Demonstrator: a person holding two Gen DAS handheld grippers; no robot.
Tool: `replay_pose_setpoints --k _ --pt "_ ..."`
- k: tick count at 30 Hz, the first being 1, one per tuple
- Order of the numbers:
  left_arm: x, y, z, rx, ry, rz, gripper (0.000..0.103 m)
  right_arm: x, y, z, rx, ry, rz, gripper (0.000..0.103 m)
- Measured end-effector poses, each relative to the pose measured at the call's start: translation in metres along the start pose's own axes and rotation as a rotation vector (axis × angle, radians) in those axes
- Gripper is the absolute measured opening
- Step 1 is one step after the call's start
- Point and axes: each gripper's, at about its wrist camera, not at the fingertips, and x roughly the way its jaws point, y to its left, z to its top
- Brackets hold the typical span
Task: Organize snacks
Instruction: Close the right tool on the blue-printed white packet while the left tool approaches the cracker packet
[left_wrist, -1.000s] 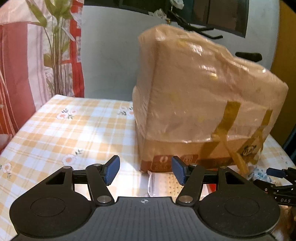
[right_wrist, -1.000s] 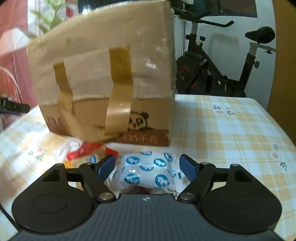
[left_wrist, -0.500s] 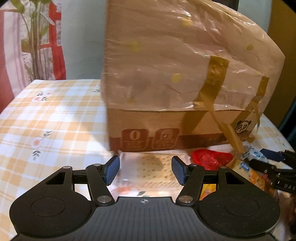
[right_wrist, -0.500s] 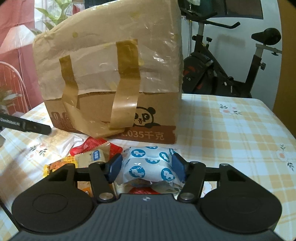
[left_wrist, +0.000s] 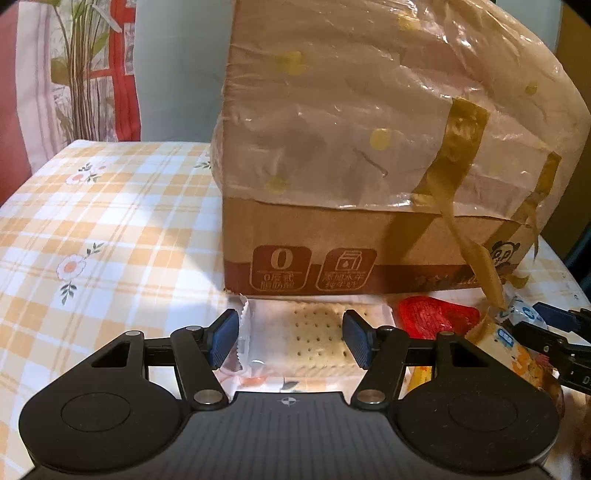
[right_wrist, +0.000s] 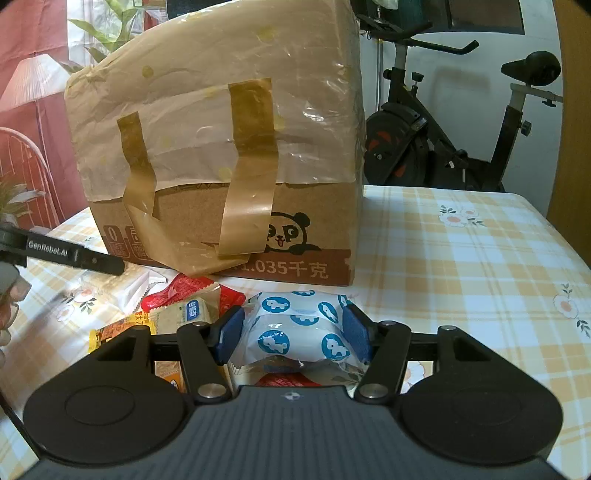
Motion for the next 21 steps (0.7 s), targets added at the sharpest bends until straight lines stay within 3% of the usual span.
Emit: replay_pose_setpoints --k 7,11,14,21 --pt "-0.018 -0.010 -0.018 -0.016 0.038 -0.087 0.065 0.000 0.001 0.000 -0.003 -0.001 -0.003 0.062" --pt "-0.029 -0.030 -0.029 0.119 0.049 -0.151 0.065 0.000 0.001 0.000 -0.003 -0.001 -0.003 0.062" --pt "-0.036 -0.038 -0.029 0.201 0.008 -0.125 0.065 0.000 0.000 0.000 -0.003 -0.002 -0.003 0.062" --pt "-0.027 -0.042 -0.009 0.249 -0.041 -0.092 0.065 0.000 0.001 0.000 -0.003 -0.001 -0.003 0.062"
